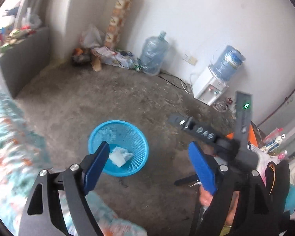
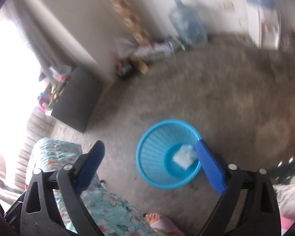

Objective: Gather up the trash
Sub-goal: 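Open both tools to drop the cup and tissue into the wastebasket, then move both tools back to the trash pile on the quilt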

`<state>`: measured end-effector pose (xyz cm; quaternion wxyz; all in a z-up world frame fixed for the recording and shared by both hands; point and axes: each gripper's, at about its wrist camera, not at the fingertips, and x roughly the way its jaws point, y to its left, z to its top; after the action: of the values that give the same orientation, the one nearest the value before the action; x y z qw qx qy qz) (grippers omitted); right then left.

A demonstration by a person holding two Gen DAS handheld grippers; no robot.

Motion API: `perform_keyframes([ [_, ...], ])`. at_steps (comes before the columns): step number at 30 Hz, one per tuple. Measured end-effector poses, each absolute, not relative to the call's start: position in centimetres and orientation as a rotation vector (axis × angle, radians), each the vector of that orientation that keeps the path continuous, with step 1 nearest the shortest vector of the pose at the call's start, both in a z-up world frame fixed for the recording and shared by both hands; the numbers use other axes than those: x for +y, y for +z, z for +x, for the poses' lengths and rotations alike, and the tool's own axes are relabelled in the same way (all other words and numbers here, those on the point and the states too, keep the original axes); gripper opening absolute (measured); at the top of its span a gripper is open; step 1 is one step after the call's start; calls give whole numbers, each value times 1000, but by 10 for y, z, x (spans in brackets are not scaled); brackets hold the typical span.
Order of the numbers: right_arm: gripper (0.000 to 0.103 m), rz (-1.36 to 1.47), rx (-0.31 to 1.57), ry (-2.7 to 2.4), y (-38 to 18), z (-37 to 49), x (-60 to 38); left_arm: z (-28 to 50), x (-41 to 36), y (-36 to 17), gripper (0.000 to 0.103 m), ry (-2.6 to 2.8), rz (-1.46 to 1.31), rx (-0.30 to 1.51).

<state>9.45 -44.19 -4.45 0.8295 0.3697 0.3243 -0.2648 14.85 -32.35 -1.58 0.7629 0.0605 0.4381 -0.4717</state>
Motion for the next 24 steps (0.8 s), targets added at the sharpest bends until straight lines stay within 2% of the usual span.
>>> perform_keyframes([
  [2, 95, 721, 663, -562, -25, 91, -423, 141, -294, -3, 81, -1003, 87, 931],
  [4, 95, 665, 663, -576, -8, 91, -404, 134, -267, 6, 92, -988, 60, 913],
  [6, 95, 617, 672, -569, 4, 95, -388, 127, -239, 15, 97, -957, 33, 894],
  [13, 95, 298, 686, -529, 37, 114, -302, 113, -140, 36, 97, -807, -50, 852],
  [19, 95, 3, 667, -453, 44, 127, -238, 102, -55, 47, 97, -701, -138, 821],
  [24, 95, 17, 645, -276, 49, 128, -215, 85, 8, 51, 97, -625, -241, 760],
])
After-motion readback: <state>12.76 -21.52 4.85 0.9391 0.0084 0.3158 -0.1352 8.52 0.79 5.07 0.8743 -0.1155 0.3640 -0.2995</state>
